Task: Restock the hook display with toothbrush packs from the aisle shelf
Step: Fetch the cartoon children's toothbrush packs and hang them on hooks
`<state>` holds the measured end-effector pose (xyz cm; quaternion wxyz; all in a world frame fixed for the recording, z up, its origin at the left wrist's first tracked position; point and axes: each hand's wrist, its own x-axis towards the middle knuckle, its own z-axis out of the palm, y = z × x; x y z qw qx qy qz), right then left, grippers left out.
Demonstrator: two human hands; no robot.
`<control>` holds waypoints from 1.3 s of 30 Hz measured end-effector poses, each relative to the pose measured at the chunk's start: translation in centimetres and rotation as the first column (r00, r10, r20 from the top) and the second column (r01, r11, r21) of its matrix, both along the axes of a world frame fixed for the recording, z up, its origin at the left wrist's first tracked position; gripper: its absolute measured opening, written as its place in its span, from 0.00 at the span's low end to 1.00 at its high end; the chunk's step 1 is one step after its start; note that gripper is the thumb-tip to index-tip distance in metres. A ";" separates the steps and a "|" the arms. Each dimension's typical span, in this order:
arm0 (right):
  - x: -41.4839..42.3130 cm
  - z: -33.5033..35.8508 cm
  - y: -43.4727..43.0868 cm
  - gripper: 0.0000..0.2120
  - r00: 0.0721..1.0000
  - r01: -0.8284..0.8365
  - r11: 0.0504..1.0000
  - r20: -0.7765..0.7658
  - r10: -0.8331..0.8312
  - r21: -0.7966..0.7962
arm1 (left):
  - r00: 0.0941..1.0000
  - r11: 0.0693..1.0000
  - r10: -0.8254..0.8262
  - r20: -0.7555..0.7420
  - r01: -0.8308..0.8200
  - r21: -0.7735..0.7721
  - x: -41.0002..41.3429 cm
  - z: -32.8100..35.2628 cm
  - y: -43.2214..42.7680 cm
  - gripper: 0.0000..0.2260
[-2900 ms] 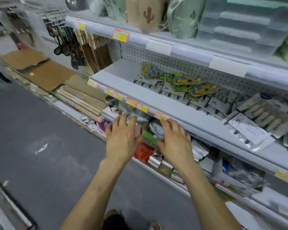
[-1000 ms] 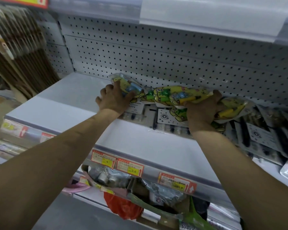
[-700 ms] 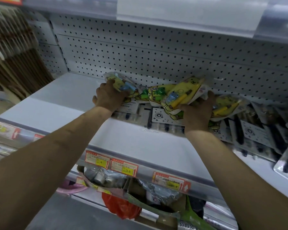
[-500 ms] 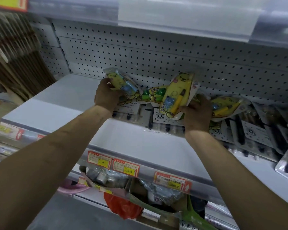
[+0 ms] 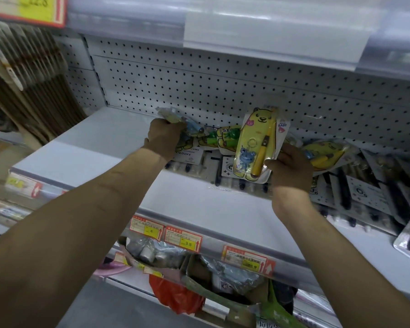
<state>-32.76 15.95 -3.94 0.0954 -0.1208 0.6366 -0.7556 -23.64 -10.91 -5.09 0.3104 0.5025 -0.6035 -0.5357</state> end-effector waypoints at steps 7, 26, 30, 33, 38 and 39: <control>1.1 0.7 1.6 0.27 1.000 -0.025 1.000 0.002 0.025 0.012 | 0.992 0.997 0.064 -0.110 -0.061 0.038 1.6 2.9 2.6 0.04; 11.2 3.7 14.8 0.19 0.913 -0.107 0.990 0.405 0.059 0.097 | 0.899 0.924 -0.156 -0.409 0.279 0.261 13.6 5.2 20.1 0.13; 13.7 3.9 19.7 0.19 0.886 -0.013 0.996 0.462 -0.029 0.088 | 0.842 0.853 -0.226 -0.491 0.415 0.318 15.0 5.8 25.8 0.16; 15.1 3.4 23.8 0.19 0.859 0.090 0.988 0.493 -0.140 0.125 | 0.793 0.778 -0.240 -0.560 0.502 0.377 15.4 5.1 29.3 0.15; 17.0 3.3 30.7 0.20 0.816 0.254 0.956 0.499 -0.293 0.147 | 0.751 0.648 -0.367 -0.549 0.630 0.428 15.4 4.3 34.2 0.19; 17.3 3.6 32.2 0.20 0.808 0.280 0.949 0.497 -0.316 0.148 | 0.737 0.617 -0.386 -0.555 0.653 0.440 15.3 4.3 35.5 0.19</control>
